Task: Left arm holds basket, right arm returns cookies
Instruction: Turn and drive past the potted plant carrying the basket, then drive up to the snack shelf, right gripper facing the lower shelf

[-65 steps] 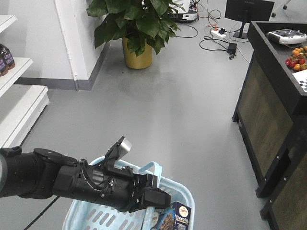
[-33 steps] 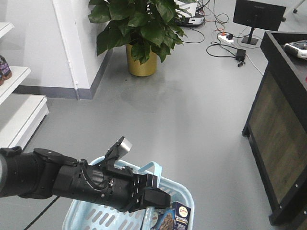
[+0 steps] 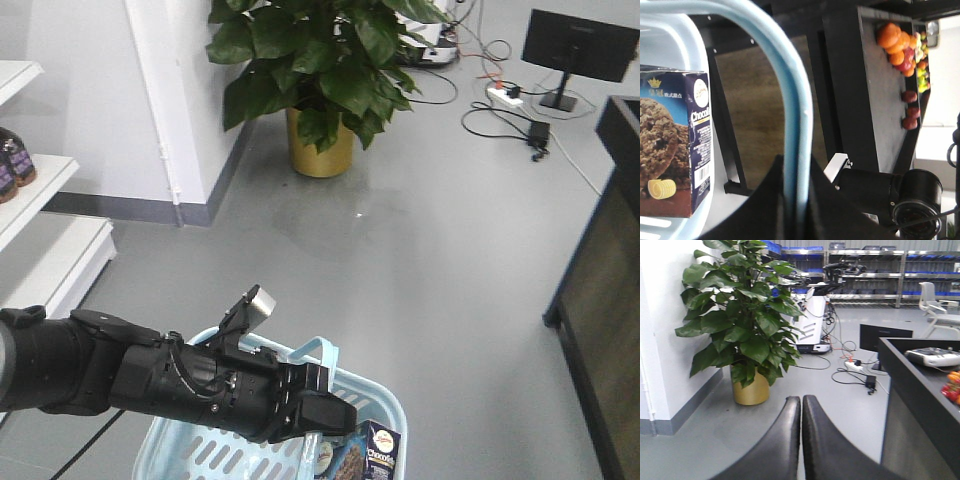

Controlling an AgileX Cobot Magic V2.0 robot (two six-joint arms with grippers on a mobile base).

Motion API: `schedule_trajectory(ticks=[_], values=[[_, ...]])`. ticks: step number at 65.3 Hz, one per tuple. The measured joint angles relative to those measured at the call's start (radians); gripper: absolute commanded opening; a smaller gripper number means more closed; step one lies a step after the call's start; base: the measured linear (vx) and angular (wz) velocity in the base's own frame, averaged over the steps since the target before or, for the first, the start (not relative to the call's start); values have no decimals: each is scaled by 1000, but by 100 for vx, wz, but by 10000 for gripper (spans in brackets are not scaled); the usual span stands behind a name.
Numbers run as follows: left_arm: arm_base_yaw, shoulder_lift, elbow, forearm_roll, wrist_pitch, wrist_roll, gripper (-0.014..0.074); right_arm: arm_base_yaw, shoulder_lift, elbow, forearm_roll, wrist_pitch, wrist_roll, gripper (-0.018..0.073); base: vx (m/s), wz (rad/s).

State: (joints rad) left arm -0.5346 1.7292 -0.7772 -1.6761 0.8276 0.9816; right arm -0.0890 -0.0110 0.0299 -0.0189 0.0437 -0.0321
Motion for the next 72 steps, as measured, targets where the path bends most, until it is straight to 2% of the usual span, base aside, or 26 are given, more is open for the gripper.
schedule_trajectory(ticks=[72], values=[[0, 0, 0, 0, -1, 1, -6, 0, 0, 0, 0, 0, 0, -8, 24, 50]])
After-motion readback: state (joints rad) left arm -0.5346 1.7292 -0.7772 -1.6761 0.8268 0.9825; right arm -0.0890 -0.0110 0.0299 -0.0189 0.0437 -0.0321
